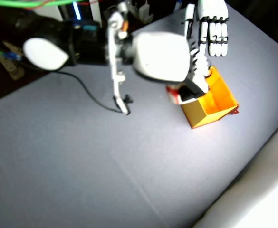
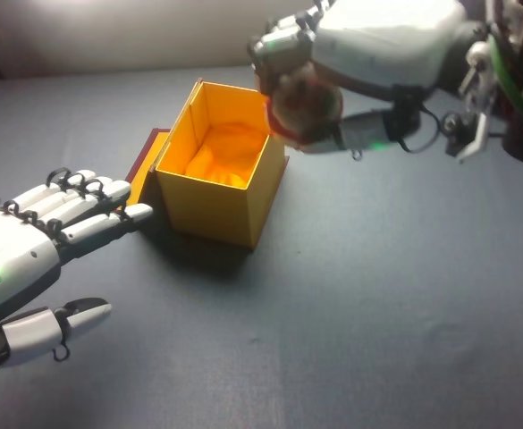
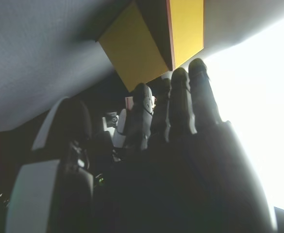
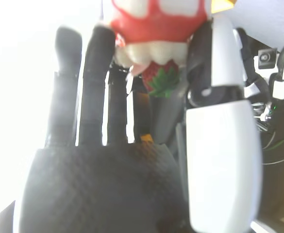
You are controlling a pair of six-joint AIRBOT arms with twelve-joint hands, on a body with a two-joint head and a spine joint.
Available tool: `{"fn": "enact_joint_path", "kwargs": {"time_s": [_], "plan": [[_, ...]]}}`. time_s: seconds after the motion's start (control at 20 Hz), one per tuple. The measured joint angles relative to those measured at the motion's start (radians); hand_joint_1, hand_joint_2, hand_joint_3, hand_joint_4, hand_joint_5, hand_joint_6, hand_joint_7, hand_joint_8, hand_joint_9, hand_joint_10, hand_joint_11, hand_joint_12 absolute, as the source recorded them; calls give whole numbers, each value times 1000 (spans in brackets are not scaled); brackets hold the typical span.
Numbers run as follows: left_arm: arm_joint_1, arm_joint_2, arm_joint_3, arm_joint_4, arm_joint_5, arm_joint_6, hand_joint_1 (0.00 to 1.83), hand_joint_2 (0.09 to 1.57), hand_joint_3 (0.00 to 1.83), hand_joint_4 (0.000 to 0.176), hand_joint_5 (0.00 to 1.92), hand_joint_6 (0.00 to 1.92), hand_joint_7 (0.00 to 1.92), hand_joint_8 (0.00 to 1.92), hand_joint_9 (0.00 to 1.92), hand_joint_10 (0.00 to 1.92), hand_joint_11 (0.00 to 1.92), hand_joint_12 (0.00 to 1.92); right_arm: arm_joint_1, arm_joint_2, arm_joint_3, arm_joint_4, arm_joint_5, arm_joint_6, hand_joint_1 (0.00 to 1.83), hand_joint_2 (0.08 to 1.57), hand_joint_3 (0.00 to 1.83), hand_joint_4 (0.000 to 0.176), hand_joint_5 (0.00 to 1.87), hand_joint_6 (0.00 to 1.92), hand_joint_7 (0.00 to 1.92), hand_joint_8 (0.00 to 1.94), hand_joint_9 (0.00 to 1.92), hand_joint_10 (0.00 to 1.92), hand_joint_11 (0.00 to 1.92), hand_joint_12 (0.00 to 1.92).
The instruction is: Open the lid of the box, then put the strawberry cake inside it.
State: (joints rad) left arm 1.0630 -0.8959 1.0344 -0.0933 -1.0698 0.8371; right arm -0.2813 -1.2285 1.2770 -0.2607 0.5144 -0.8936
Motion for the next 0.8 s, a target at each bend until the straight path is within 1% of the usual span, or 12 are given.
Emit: {"fn": "enact_joint_path", "kwargs": {"time_s": [0.05,0.15,0.3,0.35,0.4,0.45,0.5,0.55,0.6,0.7,0.75,0.8], "plan": [[0,0,0,-6,2,0,545,1389,0,34,153,6,0,0,0,0,0,0,20,-17,15,-3,-5,0,1326,1274,1,0,702,1154,562,1598,707,1688,730,1775],[0,-6,2,-5,-1,-2,541,1392,0,39,149,3,0,0,0,0,0,0,38,-50,40,-1,-10,0,1332,1256,0,0,729,1159,590,1528,743,1636,724,1738],[1,-20,14,1,4,-10,493,1401,2,27,143,5,0,0,0,0,0,0,42,-114,88,9,-34,0,1351,1212,0,0,718,1178,731,1348,842,1492,768,1653],[1,-20,14,0,4,-11,467,1408,5,41,136,2,0,0,0,0,0,0,42,-117,90,10,-35,0,1248,1227,1,0,729,1121,805,1498,941,1565,923,1759],[1,-21,18,0,5,-13,475,1411,5,35,141,4,0,0,0,0,0,0,42,-134,104,18,-43,0,1227,1230,0,0,735,1106,819,1524,944,1513,915,1732],[1,-21,19,-5,4,-16,464,1415,5,34,135,1,0,0,0,0,0,0,42,-151,117,29,-50,0,1316,1247,3,0,654,1153,705,1492,808,1581,831,1699],[1,-24,25,-1,5,-21,472,1411,2,37,136,1,0,0,0,0,0,0,42,-167,130,32,-54,0,1338,1226,0,0,731,1184,713,1393,783,1525,714,1628],[1,-26,25,-3,6,-24,475,1412,2,37,137,2,0,0,0,0,0,0,42,-188,146,37,-59,0,1348,1209,0,0,737,1210,741,1320,822,1454,709,1572],[1,-27,25,-3,6,-24,461,1415,3,46,128,0,0,0,0,0,0,0,42,-201,157,41,-64,0,1239,1237,5,0,696,1181,802,1493,876,1499,839,1746],[1,-35,29,3,7,-27,456,1419,4,45,118,0,0,0,0,0,0,0,42,-227,175,48,-88,0,1205,1259,2,0,678,1179,784,1588,839,1587,828,1844],[1,-35,29,3,10,-28,454,1421,5,48,114,0,0,0,0,0,0,0,42,-232,179,52,-93,0,1323,1225,0,0,731,1081,759,1436,827,1577,723,1777],[1,-35,31,2,8,-29,471,1416,1,45,133,7,0,0,0,0,0,0,42,-243,194,63,-104,0,1332,1235,3,0,733,1252,661,1412,763,1537,645,1644]]}}
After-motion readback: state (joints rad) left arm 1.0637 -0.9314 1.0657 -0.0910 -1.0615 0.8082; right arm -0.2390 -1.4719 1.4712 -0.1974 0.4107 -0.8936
